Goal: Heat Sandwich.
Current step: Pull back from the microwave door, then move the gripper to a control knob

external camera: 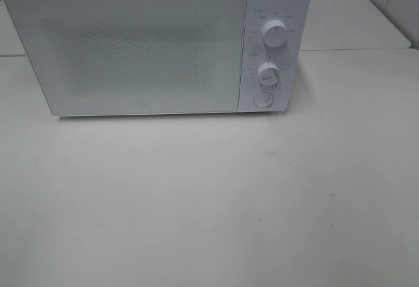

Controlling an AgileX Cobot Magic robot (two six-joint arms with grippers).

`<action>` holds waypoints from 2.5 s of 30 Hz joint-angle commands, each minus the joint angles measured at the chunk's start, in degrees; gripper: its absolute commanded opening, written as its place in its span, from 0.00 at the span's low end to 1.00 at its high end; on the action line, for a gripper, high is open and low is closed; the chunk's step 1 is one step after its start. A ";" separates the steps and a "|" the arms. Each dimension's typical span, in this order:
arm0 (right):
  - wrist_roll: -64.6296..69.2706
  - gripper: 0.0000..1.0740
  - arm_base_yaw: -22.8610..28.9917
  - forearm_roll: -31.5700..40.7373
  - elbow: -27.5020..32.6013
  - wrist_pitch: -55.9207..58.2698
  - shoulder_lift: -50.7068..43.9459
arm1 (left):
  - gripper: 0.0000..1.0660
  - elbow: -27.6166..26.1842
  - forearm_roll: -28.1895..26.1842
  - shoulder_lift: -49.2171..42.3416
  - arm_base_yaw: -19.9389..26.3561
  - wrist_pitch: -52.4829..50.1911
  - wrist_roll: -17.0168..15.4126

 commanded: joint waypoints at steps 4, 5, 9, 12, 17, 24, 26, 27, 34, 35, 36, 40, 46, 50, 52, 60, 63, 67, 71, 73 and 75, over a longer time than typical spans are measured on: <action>-0.34 0.70 -0.23 0.11 0.06 -0.92 -1.49 | 0.91 0.00 -0.34 -1.26 0.11 -0.52 0.06; -0.34 0.70 -0.23 0.11 0.06 -0.92 -1.49 | 0.91 0.00 -0.34 -1.26 0.11 -0.52 0.06; -0.40 0.70 -0.23 0.11 0.06 -0.97 -1.49 | 0.91 0.00 -0.34 -1.26 0.11 -0.52 0.06; -0.40 0.70 -0.23 0.00 0.06 -0.97 -1.49 | 0.91 0.00 -0.34 -1.26 0.11 -0.52 0.06; -0.40 0.72 -0.23 -0.06 0.06 -0.97 -1.49 | 0.91 0.00 -0.34 -1.26 0.11 -0.52 0.06; -0.40 0.74 -0.23 -0.17 -0.69 -1.66 -1.49 | 0.91 0.00 -0.34 -1.26 0.11 -0.52 0.06; -0.40 0.76 -0.23 -0.06 -1.38 -1.83 -1.20 | 0.91 0.00 -0.34 -1.26 0.11 -0.52 0.06; -0.40 0.76 -0.23 0.06 -1.55 -1.83 -0.80 | 0.91 0.00 -0.34 -1.26 0.11 -0.52 0.06; -0.40 0.76 -0.23 0.06 -1.55 -6.02 3.78 | 0.91 0.00 -0.34 -1.26 0.11 -0.52 0.06; -0.40 0.76 -0.23 0.06 -1.55 -6.65 4.53 | 0.91 0.00 -0.34 -1.26 0.11 -0.52 0.06; -0.40 0.76 -0.23 0.06 -1.55 -7.33 5.50 | 0.91 0.00 -0.34 -1.26 0.11 -0.52 0.06; -0.11 0.75 -0.23 0.06 -1.55 -10.43 9.51 | 0.91 0.00 -0.34 -1.26 0.11 -0.52 0.06; 0.17 0.74 -0.23 0.06 -0.92 -16.27 14.04 | 0.91 0.00 -0.34 -1.26 0.11 -0.52 0.06; 0.52 0.73 -0.23 0.06 -0.34 -21.66 18.74 | 0.91 0.00 -0.34 -1.26 0.11 -0.52 0.06; 0.57 0.72 -0.23 0.06 -0.34 -23.20 20.63 | 0.91 0.00 -0.34 -1.26 0.11 -0.52 0.06; 1.15 0.71 -0.23 0.06 -0.34 -30.25 28.76 | 0.91 0.00 -0.34 -1.26 0.11 -0.52 0.06; 1.15 0.71 -0.23 0.06 -0.34 -33.12 31.91 | 0.91 0.00 -0.34 -1.26 0.11 -0.52 0.06; 1.20 0.71 -0.23 0.06 -0.34 -37.18 36.21 | 0.91 0.00 -0.34 -1.26 0.11 -0.52 0.06; 1.60 0.71 -0.23 0.06 -0.34 -41.31 40.74 | 0.91 0.00 -0.34 -1.26 0.11 -0.52 0.06; 2.52 0.71 -0.23 0.06 -0.34 -43.95 42.91 | 0.91 0.00 -0.34 -1.26 0.11 -0.52 0.06; 3.27 0.71 -0.23 0.06 -0.34 -47.56 46.35 | 0.91 0.00 -0.34 -1.26 0.11 -0.52 0.06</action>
